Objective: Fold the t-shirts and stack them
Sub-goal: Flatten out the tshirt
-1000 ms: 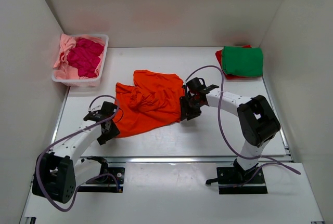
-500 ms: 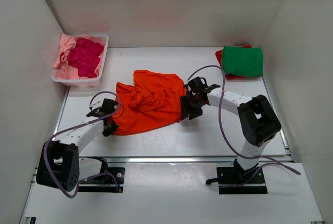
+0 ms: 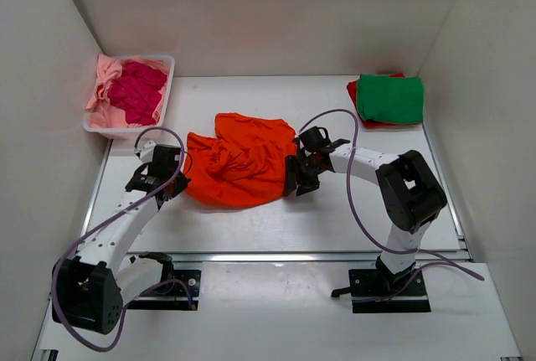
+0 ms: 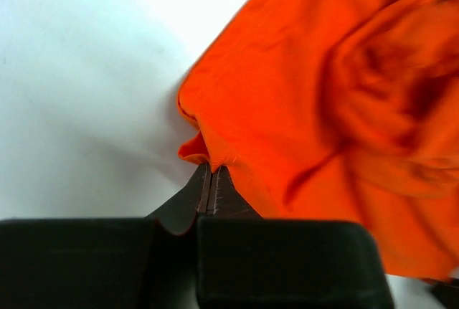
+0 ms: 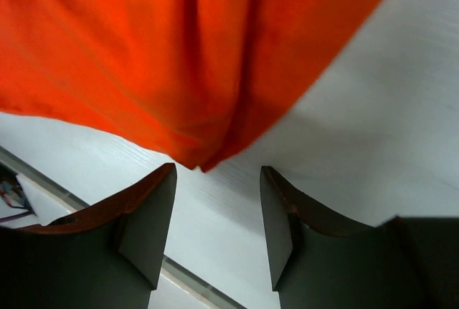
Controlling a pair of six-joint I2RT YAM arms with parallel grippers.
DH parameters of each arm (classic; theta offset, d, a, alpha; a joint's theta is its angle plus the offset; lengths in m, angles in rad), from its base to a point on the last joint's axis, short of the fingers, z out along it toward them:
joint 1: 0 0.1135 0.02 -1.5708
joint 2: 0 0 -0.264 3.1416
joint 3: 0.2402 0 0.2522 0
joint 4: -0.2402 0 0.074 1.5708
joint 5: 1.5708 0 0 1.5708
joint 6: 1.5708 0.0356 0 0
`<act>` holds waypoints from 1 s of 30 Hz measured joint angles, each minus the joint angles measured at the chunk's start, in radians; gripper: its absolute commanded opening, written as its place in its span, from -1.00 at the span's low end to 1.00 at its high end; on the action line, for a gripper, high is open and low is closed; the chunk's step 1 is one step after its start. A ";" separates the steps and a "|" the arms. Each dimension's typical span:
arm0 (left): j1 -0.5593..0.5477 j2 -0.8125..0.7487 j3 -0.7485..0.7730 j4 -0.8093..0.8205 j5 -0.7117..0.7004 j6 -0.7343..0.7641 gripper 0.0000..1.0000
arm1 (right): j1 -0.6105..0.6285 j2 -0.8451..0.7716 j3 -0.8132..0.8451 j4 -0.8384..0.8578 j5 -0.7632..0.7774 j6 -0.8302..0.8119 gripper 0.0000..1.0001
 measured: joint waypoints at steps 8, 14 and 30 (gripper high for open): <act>0.029 -0.063 0.111 -0.001 -0.018 -0.012 -1.00 | 0.022 0.050 0.012 0.084 -0.064 0.063 -0.40; 0.053 -0.061 0.206 0.013 -0.033 0.008 -1.00 | 0.027 0.056 0.010 0.101 -0.074 0.082 -0.25; 0.091 -0.015 0.298 0.063 -0.047 0.053 -1.00 | 0.026 0.042 -0.024 0.152 -0.094 0.076 -0.23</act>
